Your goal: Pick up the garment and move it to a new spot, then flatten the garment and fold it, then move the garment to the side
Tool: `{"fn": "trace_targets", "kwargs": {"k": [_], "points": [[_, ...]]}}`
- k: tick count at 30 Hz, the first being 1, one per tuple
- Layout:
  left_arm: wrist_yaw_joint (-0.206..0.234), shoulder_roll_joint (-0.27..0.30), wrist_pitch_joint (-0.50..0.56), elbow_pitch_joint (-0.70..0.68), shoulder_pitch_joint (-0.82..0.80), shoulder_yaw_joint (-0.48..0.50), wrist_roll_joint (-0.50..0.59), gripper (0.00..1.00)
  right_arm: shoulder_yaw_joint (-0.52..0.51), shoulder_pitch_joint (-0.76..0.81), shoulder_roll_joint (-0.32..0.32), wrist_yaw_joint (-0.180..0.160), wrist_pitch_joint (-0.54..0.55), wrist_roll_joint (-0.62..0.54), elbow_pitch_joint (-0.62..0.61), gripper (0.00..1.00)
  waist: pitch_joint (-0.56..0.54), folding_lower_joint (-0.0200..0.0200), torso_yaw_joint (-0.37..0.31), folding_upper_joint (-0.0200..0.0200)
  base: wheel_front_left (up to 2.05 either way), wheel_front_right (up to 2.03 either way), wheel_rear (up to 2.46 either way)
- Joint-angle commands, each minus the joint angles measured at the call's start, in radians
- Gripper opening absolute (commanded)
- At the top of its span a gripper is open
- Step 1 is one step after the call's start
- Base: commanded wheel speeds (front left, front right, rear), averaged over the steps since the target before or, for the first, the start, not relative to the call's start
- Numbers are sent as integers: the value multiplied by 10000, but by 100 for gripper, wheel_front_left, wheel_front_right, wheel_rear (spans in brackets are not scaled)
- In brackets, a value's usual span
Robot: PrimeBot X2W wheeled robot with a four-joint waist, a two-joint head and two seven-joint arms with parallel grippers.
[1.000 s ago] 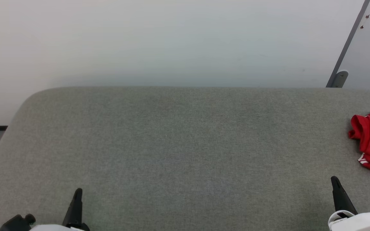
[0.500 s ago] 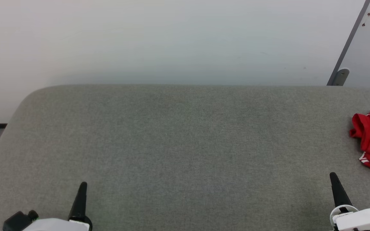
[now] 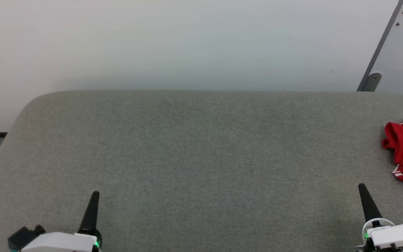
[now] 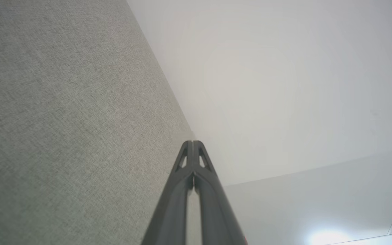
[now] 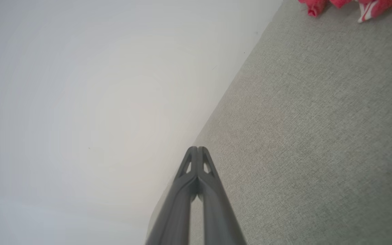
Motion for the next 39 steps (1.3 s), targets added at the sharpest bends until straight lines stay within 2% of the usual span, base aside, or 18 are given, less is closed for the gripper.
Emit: {"fn": "trace_targets", "kwargs": {"k": [1,39], "points": [[-34,-14,48,-84,-172,65,-173,0,-41,-199,18,-8,53,266,-74,0,8,0,1,-1,0,0,0],[-50,-656,857,-114,-678,311,-2580,0,-268,-565,313,-12,833,3426,-26,0,264,0,21,-1,0,0,0]]}}
